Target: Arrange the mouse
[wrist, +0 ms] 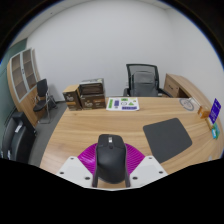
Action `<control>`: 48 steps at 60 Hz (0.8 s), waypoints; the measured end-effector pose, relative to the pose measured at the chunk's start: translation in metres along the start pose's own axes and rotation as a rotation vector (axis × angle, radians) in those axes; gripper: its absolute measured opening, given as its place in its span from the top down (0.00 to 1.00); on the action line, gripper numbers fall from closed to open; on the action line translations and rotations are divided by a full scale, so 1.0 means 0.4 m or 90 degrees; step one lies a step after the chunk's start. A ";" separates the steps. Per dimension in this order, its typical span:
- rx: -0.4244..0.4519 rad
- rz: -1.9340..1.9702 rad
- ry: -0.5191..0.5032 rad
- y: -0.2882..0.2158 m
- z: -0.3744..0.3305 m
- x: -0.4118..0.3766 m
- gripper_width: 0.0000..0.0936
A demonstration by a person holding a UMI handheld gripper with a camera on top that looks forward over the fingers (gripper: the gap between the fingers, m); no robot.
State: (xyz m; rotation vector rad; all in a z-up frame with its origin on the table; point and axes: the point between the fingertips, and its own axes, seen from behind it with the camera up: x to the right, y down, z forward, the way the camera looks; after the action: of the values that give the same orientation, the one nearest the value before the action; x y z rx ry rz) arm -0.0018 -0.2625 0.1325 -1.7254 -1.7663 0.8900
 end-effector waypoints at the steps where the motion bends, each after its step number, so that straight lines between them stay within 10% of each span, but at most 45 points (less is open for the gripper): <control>1: 0.007 0.003 0.002 -0.020 -0.006 0.016 0.61; 19: 0.071 0.030 0.120 -0.192 0.043 0.441 0.61; 48: -0.007 0.063 0.178 0.047 0.331 0.711 0.60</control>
State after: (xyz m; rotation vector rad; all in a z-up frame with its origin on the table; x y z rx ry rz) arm -0.1061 0.0063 0.0077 -1.8566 -1.5175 0.6415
